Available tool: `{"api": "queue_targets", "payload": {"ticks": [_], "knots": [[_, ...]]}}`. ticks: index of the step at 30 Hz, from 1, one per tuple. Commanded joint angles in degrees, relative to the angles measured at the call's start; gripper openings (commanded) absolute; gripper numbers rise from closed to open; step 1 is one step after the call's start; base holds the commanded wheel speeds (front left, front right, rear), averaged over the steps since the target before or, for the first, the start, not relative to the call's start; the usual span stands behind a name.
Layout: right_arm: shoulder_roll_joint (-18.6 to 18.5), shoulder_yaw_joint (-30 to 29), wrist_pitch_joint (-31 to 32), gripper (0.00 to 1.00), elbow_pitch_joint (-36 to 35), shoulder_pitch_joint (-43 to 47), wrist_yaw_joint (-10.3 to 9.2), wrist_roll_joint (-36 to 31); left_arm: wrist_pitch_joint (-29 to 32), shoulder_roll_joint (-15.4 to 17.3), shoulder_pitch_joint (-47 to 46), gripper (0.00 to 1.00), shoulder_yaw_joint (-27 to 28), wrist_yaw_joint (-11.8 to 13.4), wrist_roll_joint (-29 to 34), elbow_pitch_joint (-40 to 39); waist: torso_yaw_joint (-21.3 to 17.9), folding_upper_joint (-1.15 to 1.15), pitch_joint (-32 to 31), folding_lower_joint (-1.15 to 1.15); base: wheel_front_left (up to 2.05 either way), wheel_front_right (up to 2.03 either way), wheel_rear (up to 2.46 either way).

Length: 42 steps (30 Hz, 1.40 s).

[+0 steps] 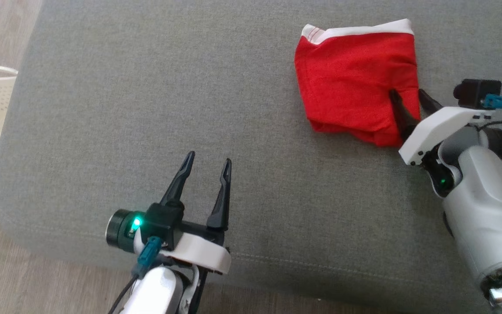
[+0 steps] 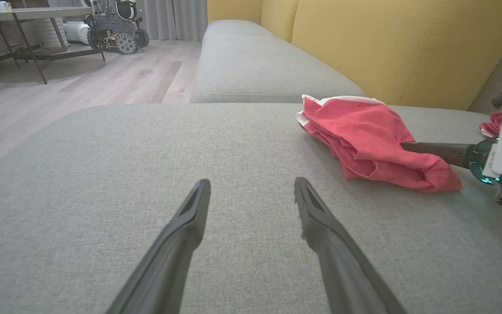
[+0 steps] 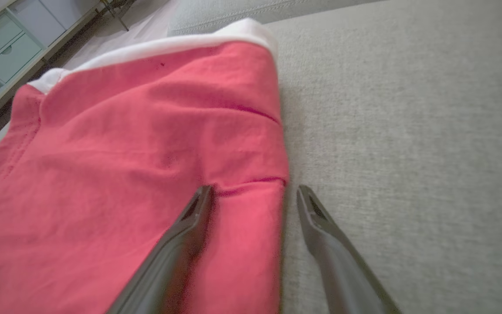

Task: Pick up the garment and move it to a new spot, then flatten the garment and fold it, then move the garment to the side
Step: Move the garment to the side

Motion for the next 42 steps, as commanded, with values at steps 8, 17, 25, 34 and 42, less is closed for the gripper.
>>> {"api": "queue_targets", "payload": {"ticks": [8,17,25,34,42], "knots": [[-3.1,7.5,-1.7,0.00,-1.6,-2.4,-0.06,5.9,-0.3,0.2,-2.9,1.00,2.1,1.2,-0.1,-1.6,-1.0,0.00,0.3,0.00,0.00,0.00,0.00],[-8.4,9.7,-6.1,0.00,-1.3,-3.7,-0.06,7.5,-0.3,0.2,-2.9,1.00,3.1,0.8,0.5,-2.6,-5.8,0.00,1.3,0.00,0.00,0.00,0.00],[-15.9,7.8,-10.8,0.00,-2.3,-4.4,-0.06,7.7,-0.3,0.2,-4.9,1.00,3.6,-0.3,1.8,-2.3,-9.9,0.00,3.6,0.00,0.00,0.00,0.00],[-21.5,3.5,-12.5,0.00,-5.4,-4.4,-0.06,6.1,-0.3,0.2,-5.6,1.00,4.5,-1.3,2.8,-1.7,-12.5,0.00,4.1,0.00,0.00,0.00,0.00],[-26.2,-2.5,-9.2,0.00,-9.4,-3.4,-0.06,3.2,-0.3,0.2,-5.5,1.00,4.7,-1.9,3.1,-1.5,-13.2,0.00,4.0,0.00,0.00,0.00,0.00]]}}
